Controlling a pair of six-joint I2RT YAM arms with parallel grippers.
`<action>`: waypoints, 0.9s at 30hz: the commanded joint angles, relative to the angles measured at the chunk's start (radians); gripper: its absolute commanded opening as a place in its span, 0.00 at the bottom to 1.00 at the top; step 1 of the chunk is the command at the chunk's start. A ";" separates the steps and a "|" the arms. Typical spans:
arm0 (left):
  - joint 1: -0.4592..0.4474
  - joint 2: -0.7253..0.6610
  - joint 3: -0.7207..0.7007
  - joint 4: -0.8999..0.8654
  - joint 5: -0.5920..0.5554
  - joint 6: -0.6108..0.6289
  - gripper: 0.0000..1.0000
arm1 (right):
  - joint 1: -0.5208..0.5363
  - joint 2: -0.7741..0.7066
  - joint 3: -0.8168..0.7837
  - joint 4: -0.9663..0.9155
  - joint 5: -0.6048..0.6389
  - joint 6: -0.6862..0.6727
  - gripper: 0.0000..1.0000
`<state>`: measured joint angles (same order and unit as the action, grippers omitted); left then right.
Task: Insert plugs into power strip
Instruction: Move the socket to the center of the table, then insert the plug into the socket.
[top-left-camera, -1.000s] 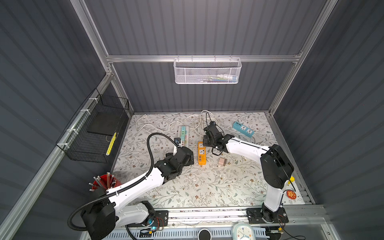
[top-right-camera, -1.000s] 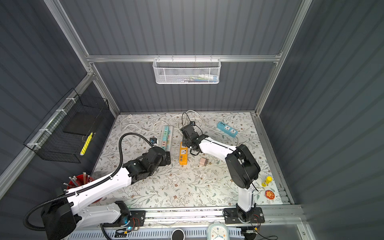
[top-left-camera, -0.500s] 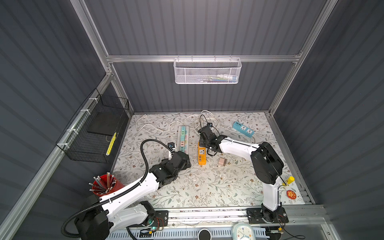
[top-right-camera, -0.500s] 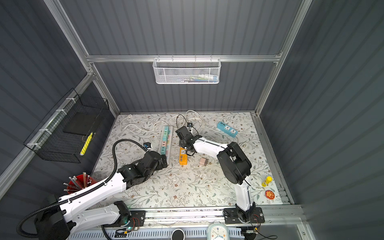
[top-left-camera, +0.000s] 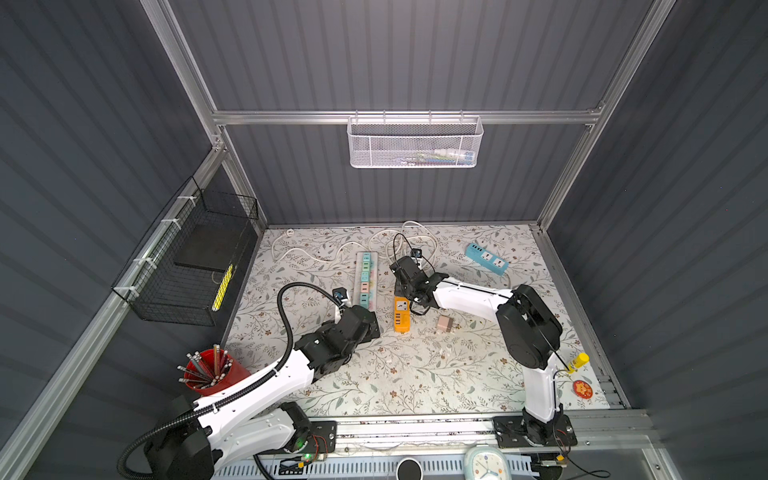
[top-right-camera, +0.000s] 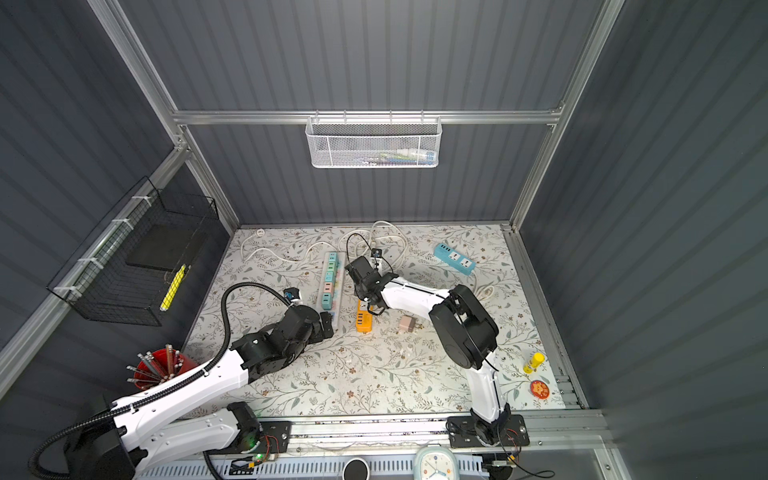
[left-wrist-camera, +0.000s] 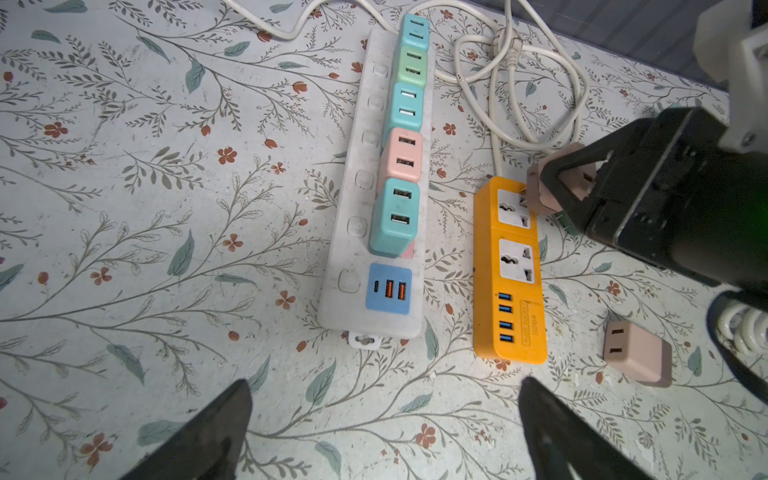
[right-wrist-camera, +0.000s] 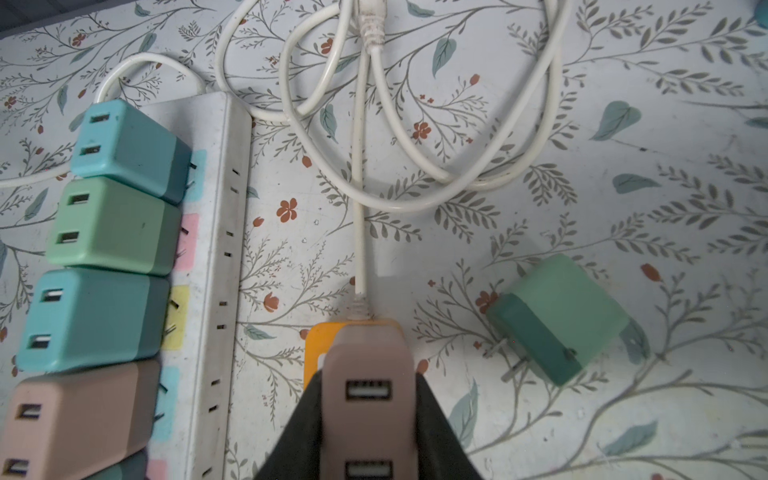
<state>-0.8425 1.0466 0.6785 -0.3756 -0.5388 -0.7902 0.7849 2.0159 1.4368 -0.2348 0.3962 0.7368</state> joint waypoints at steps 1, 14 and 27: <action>0.005 -0.025 0.000 -0.016 -0.009 0.006 1.00 | 0.007 -0.036 -0.021 -0.044 0.038 0.018 0.17; 0.005 -0.025 -0.004 0.006 0.000 0.007 1.00 | 0.034 -0.031 -0.025 -0.060 0.042 0.054 0.17; 0.006 -0.047 -0.014 0.008 0.021 0.006 1.00 | 0.033 0.023 -0.037 -0.069 0.058 0.102 0.16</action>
<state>-0.8425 1.0180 0.6758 -0.3702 -0.5224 -0.7902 0.8169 2.0014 1.4212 -0.2752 0.4473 0.8196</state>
